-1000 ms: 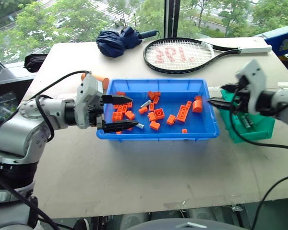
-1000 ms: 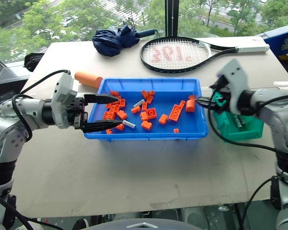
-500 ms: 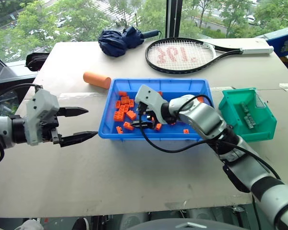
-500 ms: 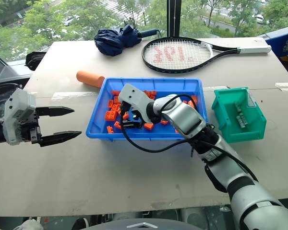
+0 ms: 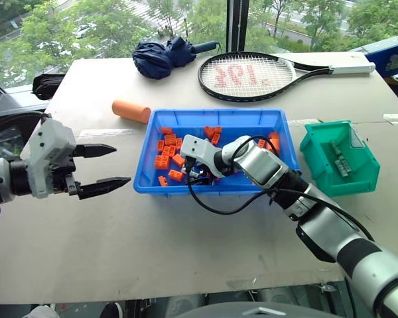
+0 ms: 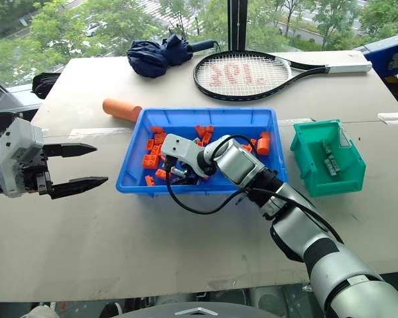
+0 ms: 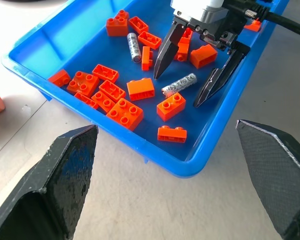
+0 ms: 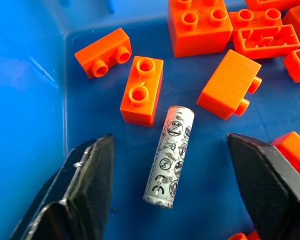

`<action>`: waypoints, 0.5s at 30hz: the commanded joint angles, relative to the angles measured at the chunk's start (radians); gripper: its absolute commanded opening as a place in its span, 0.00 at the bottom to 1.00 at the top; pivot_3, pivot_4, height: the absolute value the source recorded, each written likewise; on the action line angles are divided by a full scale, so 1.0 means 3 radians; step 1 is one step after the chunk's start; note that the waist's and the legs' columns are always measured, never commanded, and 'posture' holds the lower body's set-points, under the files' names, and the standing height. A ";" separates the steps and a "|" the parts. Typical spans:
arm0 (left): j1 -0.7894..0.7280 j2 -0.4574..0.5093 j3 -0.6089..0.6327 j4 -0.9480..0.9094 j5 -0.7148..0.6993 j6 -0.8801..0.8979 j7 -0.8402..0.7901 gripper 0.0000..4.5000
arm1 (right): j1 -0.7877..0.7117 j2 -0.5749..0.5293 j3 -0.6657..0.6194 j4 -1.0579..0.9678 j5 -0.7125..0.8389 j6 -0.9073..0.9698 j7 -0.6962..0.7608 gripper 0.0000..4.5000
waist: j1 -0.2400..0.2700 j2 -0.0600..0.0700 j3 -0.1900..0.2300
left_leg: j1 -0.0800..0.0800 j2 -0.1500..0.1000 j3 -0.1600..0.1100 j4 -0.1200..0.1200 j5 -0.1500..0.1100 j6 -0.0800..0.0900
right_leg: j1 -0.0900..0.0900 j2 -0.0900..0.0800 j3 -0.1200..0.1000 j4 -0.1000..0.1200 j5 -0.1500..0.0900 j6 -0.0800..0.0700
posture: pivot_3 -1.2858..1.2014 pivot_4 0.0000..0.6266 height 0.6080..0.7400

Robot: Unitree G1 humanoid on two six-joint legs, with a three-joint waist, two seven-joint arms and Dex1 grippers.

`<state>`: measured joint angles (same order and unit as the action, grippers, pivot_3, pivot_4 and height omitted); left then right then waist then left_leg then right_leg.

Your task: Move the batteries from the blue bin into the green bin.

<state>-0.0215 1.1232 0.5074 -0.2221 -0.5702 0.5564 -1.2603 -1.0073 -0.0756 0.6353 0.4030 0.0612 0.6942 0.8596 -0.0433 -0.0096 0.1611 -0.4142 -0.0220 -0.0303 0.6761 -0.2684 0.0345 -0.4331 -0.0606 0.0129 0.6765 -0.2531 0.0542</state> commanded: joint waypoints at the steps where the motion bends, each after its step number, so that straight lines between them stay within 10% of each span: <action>1: -0.0046 0.0058 0.0116 0.0001 0.0002 -0.0064 0.0000 1.00 | -0.0049 0.0039 -0.0017 0.0004 -0.0073 -0.0005 0.0092 0.40 | 0.0000 0.0000 0.0000 | 0.0000 0.0000 0.0000 -0.0002 0.0001 -0.0001 | 0.0000 0.0000 0.0000 0.0000 0.0000 0.0000 | 0.52 0.24 1.00; 5: -0.0074 0.0031 0.0078 0.0018 -0.0001 -0.0104 -0.0005 1.00 | -0.0045 0.0029 -0.0018 0.0034 -0.0142 -0.0012 0.0146 0.01 | 0.0000 0.0000 0.0000 | 0.0000 -0.0001 -0.0001 -0.0003 0.0001 -0.0002 | 0.0000 -0.0002 0.0000 0.0000 0.0000 0.0000 | 0.52 0.24 1.00; 15: -0.0343 -0.0168 -0.0098 -0.0209 -0.0347 0.0065 0.0103 1.00 | -0.0010 -0.0542 -0.0652 -0.1190 0.0028 0.0598 0.0138 0.01 | 0.0034 0.0000 0.0001 | -0.0006 -0.0011 -0.0011 -0.0003 0.0002 -0.0003 | 0.0000 -0.0014 -0.0004 -0.0001 0.0000 0.0001 | 0.52 0.24 1.00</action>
<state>-0.1042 1.0750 0.4722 -0.2409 -0.6312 0.5629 -1.2407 -1.0024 -0.2238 0.5063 0.1643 0.0458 0.8288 0.9032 -0.0331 -0.0094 0.1614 -0.4161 -0.0253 -0.0339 0.6751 -0.2679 0.0336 -0.4332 -0.0653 0.0113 0.6762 -0.2530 0.0544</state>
